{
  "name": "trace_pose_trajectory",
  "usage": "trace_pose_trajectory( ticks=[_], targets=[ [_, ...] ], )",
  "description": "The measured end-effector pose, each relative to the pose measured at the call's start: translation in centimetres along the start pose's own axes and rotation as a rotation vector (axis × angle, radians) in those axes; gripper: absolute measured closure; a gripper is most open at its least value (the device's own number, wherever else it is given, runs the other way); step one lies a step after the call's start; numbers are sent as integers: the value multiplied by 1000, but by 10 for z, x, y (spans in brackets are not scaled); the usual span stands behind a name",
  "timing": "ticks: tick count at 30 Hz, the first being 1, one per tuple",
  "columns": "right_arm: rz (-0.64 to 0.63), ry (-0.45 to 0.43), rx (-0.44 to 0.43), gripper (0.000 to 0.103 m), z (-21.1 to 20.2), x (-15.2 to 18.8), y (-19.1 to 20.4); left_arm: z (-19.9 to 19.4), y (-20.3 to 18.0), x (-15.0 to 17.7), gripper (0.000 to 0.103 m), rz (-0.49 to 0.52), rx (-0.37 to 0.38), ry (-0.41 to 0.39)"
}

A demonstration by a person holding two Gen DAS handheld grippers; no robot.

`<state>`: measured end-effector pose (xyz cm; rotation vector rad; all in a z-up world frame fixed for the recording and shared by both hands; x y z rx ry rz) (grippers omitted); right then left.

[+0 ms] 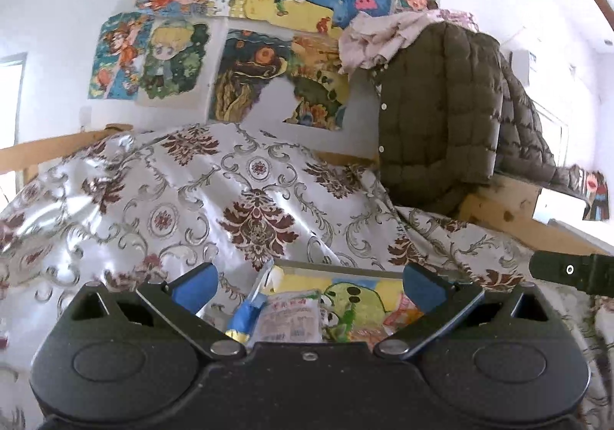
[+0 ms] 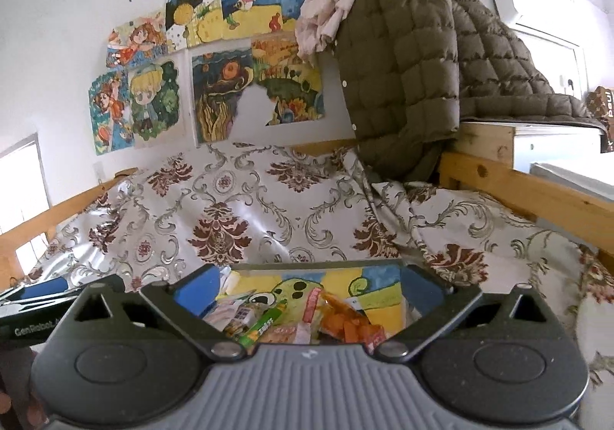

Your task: Organize snacks

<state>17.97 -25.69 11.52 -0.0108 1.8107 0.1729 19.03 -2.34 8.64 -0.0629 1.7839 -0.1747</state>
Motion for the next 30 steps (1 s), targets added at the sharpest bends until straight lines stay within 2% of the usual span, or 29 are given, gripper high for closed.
trace_pose_trajectory(
  ticks=[4,11,21,30],
  targets=[
    [3,-15,24,0,-26,7,3,-27,-1,13,1,-55,2,-9],
    [36,-21,58,0,-62,27,3,-58,8,32,1,-111,-38,22],
    [-6,-5,92,0,-107,58,10,-104,13,47,1,-82,-58,32],
    [-22,-8,104,0,-132,77,14,-125,13,55,1,-26,-77,61]
  ],
)
Point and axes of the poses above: each gripper's, at about its wrist camera, not at the fingertips, and z roughly the way its jaws point, y to its left, x to its underside, the point moved 1 cm from there along z, roughly the way its jaws point, and after that the axes turned 1 degree about -y, right-handed, at the moved point
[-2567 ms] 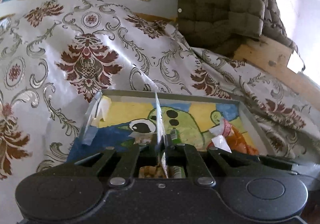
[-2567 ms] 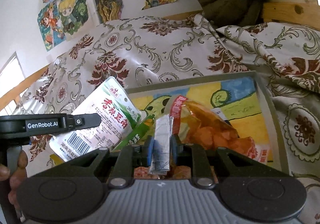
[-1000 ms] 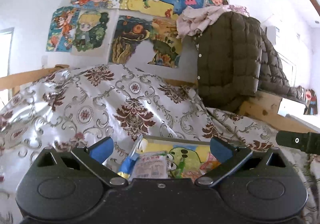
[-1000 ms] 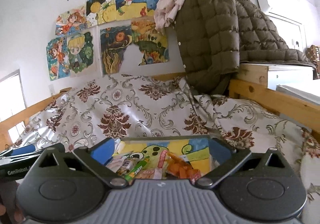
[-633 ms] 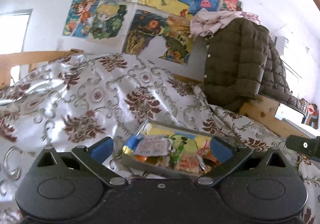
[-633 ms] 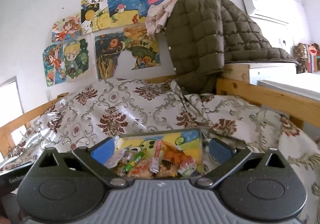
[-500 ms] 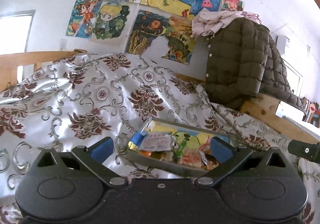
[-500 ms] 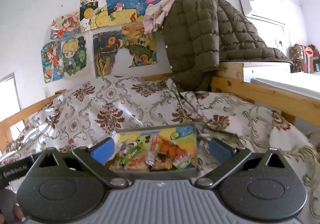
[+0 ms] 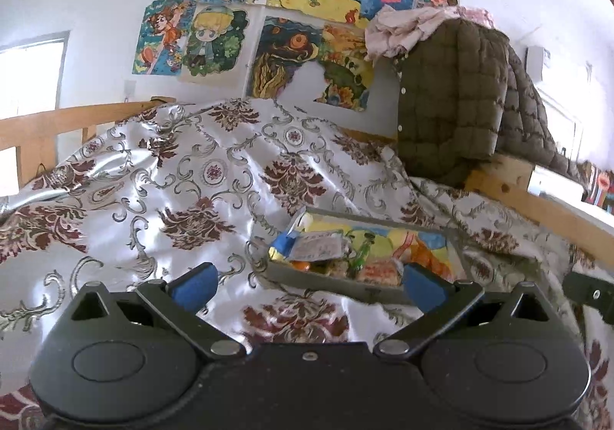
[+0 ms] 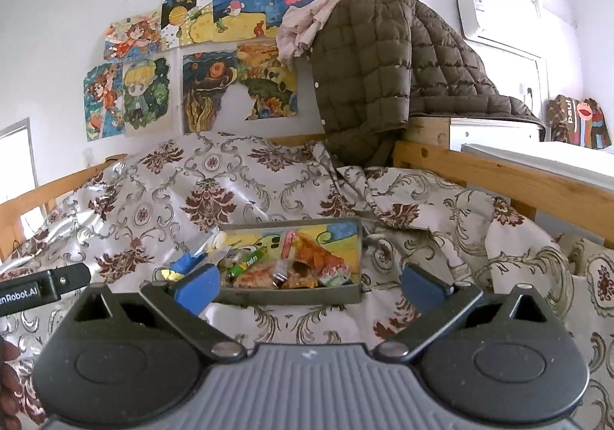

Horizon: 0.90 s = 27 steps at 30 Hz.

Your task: Organize snacks

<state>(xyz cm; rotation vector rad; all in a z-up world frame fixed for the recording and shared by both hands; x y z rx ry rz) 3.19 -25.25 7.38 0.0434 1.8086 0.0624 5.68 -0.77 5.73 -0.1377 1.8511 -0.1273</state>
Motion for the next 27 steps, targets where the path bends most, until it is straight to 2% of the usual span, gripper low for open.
trace_pose_trajectory(
  ticks=[10,27],
  targets=[
    [-19,52,-13,0,-7,28,0,2,-3,18,1,55,-24,82],
    [-8,152,-4,0,13,54,-6,11,-6,38,1,141,-53,152]
  ],
)
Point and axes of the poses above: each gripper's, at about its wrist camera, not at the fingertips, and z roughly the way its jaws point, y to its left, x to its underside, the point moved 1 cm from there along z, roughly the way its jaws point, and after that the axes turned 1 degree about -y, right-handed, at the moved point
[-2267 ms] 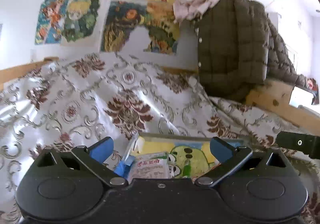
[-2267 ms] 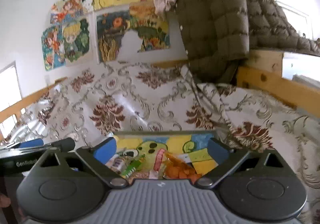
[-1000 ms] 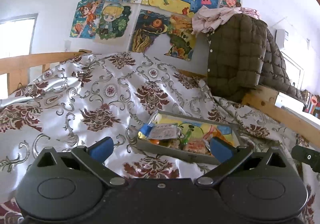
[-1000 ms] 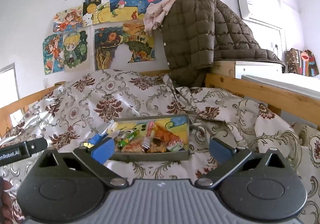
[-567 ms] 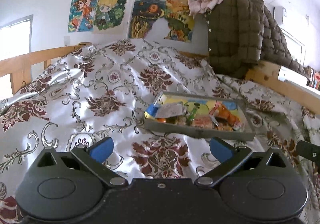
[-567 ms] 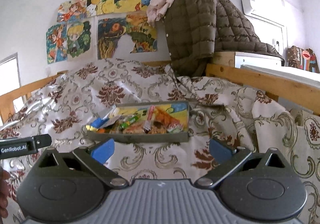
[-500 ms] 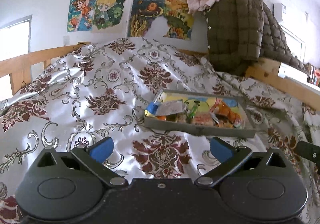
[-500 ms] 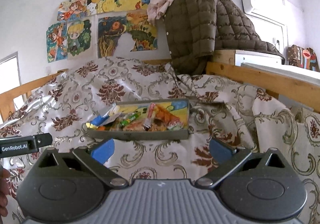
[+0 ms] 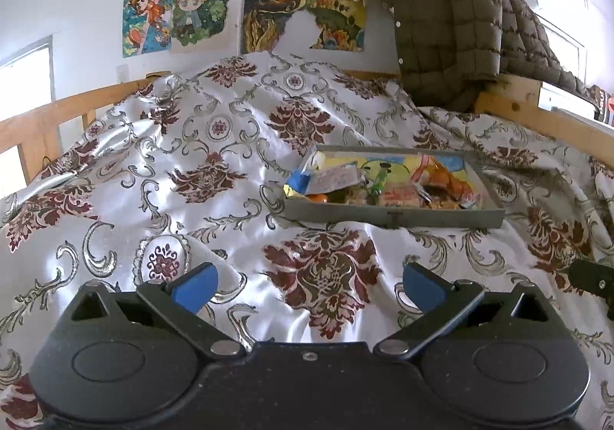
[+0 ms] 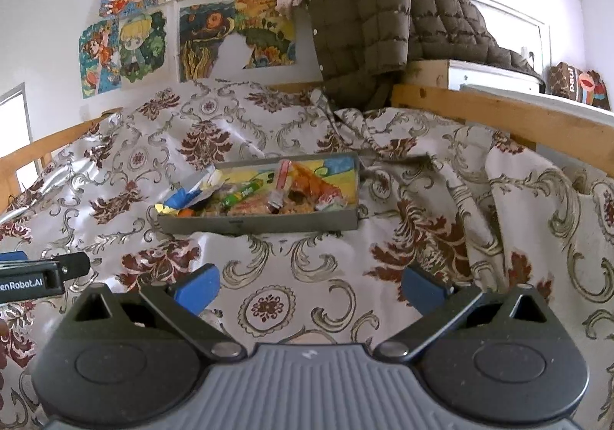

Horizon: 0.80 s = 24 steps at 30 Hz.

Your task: Organize snacks

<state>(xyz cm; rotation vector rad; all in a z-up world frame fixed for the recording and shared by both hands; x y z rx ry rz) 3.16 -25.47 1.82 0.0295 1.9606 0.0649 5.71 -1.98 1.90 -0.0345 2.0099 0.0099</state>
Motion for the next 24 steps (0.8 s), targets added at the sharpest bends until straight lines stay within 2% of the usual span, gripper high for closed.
trace_pose_trajectory(
  ticks=[24],
  targets=[
    [6,42,-14,0,12,4,1,5,-3,9,1,33,-6,38]
  ],
)
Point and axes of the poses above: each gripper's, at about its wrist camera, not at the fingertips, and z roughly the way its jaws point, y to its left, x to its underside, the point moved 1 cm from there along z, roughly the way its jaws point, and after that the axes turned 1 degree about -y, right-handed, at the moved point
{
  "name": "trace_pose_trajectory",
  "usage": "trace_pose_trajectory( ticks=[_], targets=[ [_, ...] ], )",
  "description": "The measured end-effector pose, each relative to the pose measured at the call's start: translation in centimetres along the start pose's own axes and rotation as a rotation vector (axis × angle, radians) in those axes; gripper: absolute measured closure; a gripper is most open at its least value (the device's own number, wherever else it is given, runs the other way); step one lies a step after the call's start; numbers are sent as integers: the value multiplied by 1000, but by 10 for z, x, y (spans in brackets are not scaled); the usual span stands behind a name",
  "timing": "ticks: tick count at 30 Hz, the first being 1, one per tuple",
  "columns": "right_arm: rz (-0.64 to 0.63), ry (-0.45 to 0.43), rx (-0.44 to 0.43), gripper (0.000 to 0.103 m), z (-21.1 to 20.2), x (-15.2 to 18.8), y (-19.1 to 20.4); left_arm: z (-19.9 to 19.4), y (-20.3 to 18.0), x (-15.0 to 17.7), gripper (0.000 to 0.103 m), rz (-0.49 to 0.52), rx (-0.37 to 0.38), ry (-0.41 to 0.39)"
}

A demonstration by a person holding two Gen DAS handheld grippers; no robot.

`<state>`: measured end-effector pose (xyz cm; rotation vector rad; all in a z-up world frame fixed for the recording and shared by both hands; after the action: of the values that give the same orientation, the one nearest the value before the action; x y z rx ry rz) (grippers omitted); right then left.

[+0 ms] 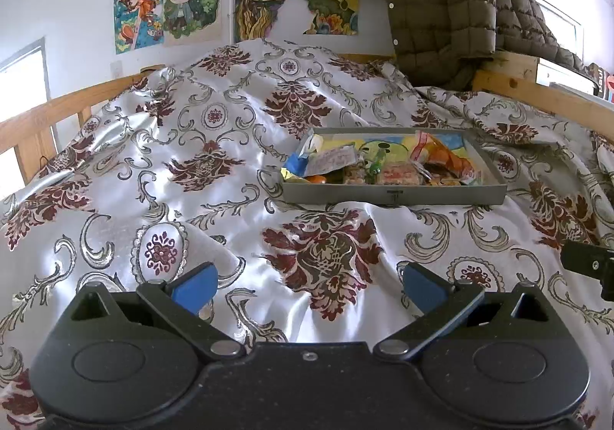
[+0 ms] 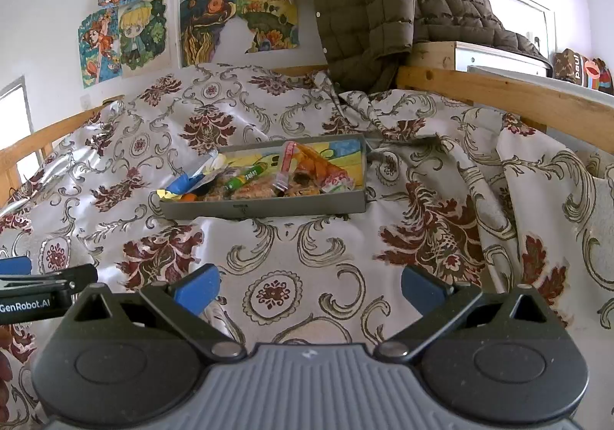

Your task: Organize snacks

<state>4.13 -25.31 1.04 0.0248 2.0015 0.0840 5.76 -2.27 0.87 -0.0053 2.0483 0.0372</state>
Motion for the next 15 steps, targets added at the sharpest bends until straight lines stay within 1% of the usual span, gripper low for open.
trace_pose_trajectory(
  ticks=[15],
  targets=[
    [0,6,0,0,2,2,0,0,-1,0,1,4,0,2]
  ],
)
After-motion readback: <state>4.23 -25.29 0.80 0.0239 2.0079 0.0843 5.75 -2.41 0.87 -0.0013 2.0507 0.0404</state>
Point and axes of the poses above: each gripper's, at about its wrist camera, not at the fingertips, and z roughly the way its jaws point, y to its left, x to its underside, the point moved 1 cm from there along z, roughly the way its jaws point, and after that the axes turned 1 degree about -y, right-handed, at the moved point
